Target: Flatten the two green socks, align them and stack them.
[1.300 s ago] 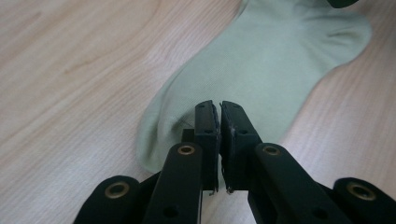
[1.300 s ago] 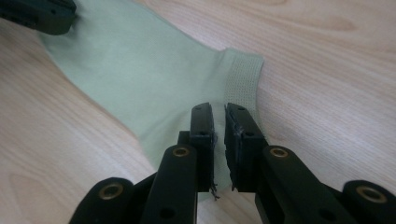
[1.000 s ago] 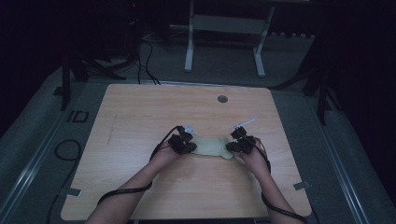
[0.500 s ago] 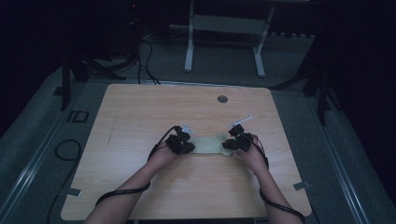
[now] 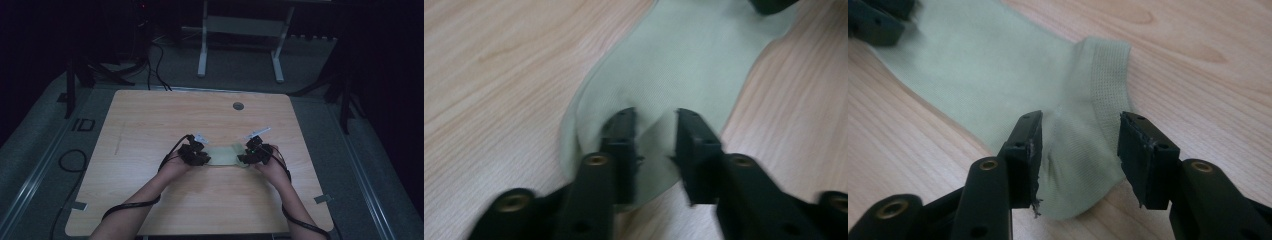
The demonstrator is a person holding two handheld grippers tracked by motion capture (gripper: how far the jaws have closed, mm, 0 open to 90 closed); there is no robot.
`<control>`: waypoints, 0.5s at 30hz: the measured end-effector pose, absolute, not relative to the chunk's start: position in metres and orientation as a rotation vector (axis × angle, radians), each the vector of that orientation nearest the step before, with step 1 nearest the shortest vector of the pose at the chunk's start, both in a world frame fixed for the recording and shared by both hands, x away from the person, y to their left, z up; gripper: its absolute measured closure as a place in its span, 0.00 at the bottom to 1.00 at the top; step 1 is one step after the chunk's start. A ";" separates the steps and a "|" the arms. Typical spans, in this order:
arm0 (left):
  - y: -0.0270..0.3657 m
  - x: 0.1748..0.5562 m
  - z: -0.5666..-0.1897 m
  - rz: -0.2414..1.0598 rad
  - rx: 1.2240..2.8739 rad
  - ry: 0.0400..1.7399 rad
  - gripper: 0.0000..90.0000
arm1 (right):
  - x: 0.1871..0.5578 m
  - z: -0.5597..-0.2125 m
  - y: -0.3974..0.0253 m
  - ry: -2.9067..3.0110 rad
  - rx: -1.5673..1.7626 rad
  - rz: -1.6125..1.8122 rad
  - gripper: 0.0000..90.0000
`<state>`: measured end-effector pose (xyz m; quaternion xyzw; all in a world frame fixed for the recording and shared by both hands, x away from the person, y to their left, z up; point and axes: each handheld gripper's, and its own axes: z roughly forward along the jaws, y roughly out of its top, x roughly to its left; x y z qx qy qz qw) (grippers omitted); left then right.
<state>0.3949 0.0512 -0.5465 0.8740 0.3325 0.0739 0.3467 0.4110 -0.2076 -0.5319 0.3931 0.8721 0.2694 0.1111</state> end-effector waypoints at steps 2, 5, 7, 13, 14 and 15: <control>0.051 0.393 -0.543 0.197 2.250 0.862 0.63 | 0.410 -0.530 -0.209 2.558 1.154 0.813 0.52; 0.048 0.390 -0.537 0.240 2.251 0.857 0.39 | 0.407 -0.526 -0.211 2.538 1.148 0.872 0.45; 0.049 0.389 -0.534 0.222 2.232 0.870 0.30 | 0.405 -0.523 -0.213 2.526 1.165 0.916 0.40; 0.055 0.388 -0.532 0.207 2.156 0.912 0.06 | 0.402 -0.522 -0.216 2.554 1.156 0.978 0.16; 0.056 0.387 -0.532 0.197 2.147 0.917 0.05 | 0.401 -0.522 -0.217 2.536 1.157 0.969 0.16; 0.057 0.387 -0.532 0.190 2.141 0.923 0.03 | 0.400 -0.523 -0.217 2.517 1.155 0.966 0.15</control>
